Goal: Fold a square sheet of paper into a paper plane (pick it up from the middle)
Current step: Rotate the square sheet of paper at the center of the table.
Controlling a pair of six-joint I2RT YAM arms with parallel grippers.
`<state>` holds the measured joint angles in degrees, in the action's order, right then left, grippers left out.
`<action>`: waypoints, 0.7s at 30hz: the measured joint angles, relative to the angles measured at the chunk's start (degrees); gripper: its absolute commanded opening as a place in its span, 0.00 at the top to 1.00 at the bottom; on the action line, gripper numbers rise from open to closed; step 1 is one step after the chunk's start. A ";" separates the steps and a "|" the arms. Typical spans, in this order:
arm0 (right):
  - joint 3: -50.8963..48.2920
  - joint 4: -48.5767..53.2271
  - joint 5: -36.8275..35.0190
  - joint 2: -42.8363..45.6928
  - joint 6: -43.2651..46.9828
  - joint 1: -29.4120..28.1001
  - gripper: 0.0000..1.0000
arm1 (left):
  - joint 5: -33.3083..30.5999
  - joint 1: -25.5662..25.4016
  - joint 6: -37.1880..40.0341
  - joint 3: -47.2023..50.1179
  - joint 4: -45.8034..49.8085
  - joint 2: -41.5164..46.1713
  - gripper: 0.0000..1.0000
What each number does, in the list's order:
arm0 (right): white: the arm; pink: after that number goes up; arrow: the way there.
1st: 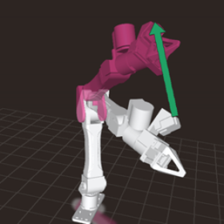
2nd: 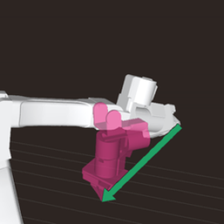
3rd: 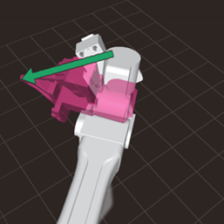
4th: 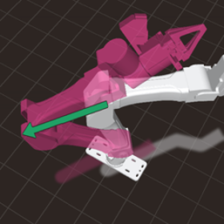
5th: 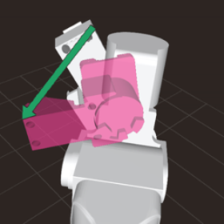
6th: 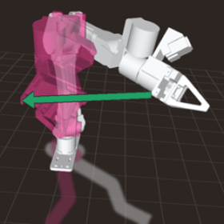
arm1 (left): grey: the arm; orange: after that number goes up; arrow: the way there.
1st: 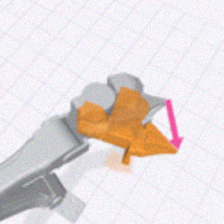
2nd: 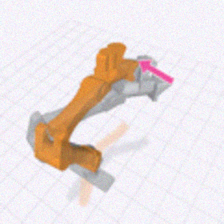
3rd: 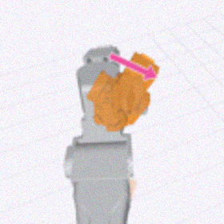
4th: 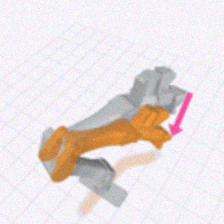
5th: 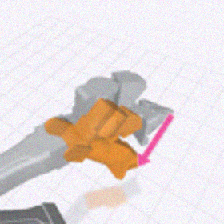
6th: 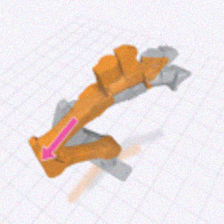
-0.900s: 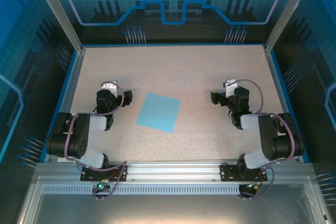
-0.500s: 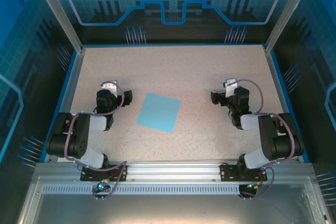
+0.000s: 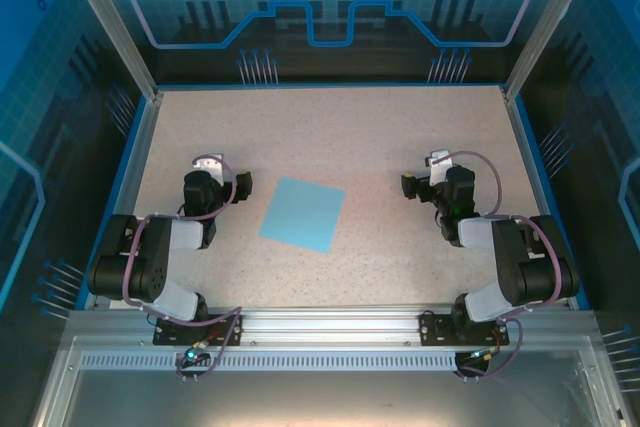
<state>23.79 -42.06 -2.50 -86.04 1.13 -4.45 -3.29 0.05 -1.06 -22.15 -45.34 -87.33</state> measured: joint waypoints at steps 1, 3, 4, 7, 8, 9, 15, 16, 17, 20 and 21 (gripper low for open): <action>0.00 0.00 0.00 0.00 0.00 0.00 0.01 | 0.00 0.00 0.00 0.00 0.00 0.00 0.02; 0.00 0.00 0.00 0.00 0.00 0.00 0.01 | 0.00 0.00 0.00 0.00 0.00 0.00 0.01; 0.00 0.00 0.00 0.00 0.00 0.00 0.01 | 0.00 0.00 0.00 0.00 0.00 0.00 0.02; 0.00 0.00 0.00 0.00 0.00 0.00 0.01 | -0.02 0.00 0.00 0.00 0.00 0.00 0.02; 0.00 0.00 0.00 0.00 0.00 0.00 0.01 | 0.00 0.00 0.00 0.00 0.00 0.00 0.02; 0.00 0.00 0.02 0.00 0.00 0.00 0.01 | 0.00 0.00 0.00 0.00 0.00 0.00 0.01; 0.00 0.00 0.22 0.00 0.00 0.37 0.01 | 0.00 0.00 0.00 0.00 0.02 0.00 0.02; 0.00 0.00 0.22 0.00 -0.02 0.37 0.01 | 0.00 0.00 0.00 0.00 0.02 0.00 0.02; 0.00 0.00 0.24 0.00 0.00 0.37 0.01 | 0.00 0.00 0.00 0.00 0.00 0.00 0.02; 0.00 0.00 0.46 0.00 -0.02 0.37 0.01 | 0.00 0.00 0.00 0.00 0.02 0.00 0.02; 0.00 0.00 0.63 0.00 -0.02 0.37 0.01 | 0.00 0.00 0.00 0.00 0.02 0.00 0.02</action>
<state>23.79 -42.06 -1.87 -86.04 1.10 -4.08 -3.29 0.05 -1.06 -22.15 -45.32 -87.33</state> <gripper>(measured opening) 0.994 0.985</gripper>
